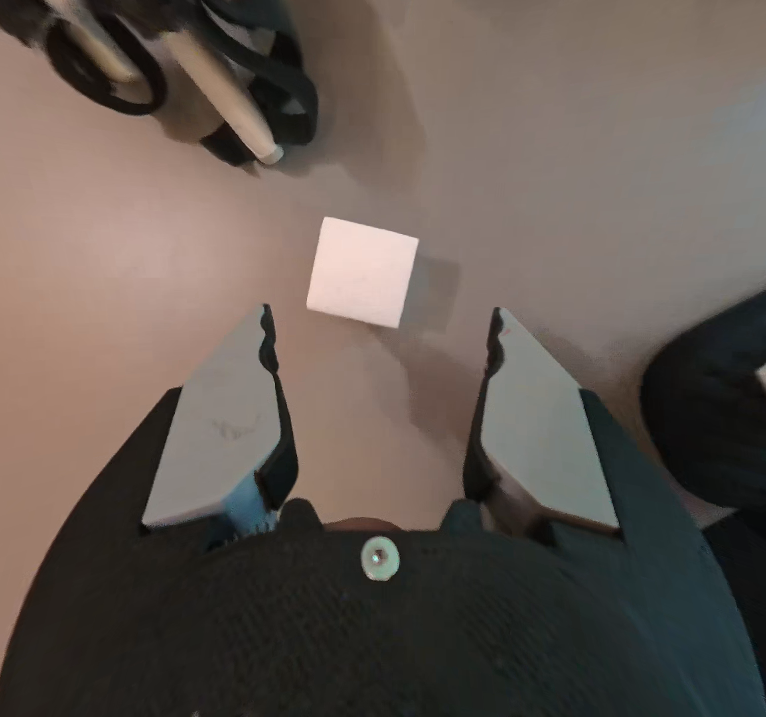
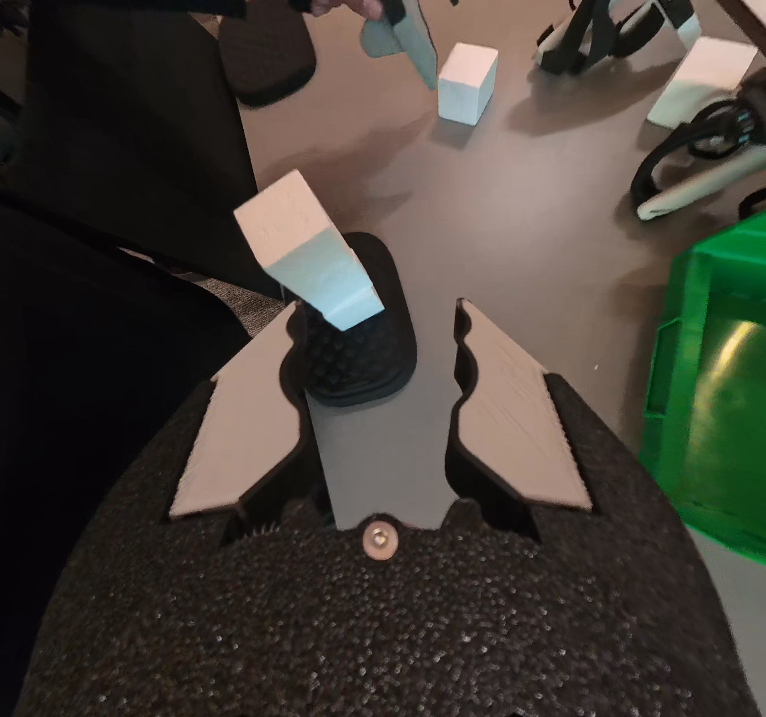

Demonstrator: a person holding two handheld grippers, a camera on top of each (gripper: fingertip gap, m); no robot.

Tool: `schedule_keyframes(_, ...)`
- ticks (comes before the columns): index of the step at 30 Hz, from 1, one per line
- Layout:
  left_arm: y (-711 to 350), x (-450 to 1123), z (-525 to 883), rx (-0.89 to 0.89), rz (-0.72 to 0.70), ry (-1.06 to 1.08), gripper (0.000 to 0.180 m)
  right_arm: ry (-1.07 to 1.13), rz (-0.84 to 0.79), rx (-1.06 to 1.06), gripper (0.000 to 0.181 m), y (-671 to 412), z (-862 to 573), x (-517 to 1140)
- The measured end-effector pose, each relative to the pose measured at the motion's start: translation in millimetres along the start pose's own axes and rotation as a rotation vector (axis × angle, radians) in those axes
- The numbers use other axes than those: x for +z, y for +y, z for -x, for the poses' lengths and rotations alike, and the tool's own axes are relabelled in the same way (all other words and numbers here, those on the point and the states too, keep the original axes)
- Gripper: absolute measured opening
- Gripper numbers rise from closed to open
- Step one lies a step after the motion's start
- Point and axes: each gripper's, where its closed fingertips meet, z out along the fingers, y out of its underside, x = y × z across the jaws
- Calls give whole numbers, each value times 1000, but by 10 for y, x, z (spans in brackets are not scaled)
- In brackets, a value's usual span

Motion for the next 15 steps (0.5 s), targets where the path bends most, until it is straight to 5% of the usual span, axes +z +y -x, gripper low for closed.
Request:
schedule_keyframes(2,90,224,33,42,86,-5,91,1,2,21,70,85,20,-10)
schedule_keyframes(4,168,357,32,60,141,0,56,8,3,39,71,147,22,-36)
schedule_keyframes(8,58,244,-79,86,97,30,55,39,5,58,70,213,-27,-110)
schedule_keyframes(15,-462,-1047,-828,382,-142,177,55,42,5,85,65,196,-147,-60)
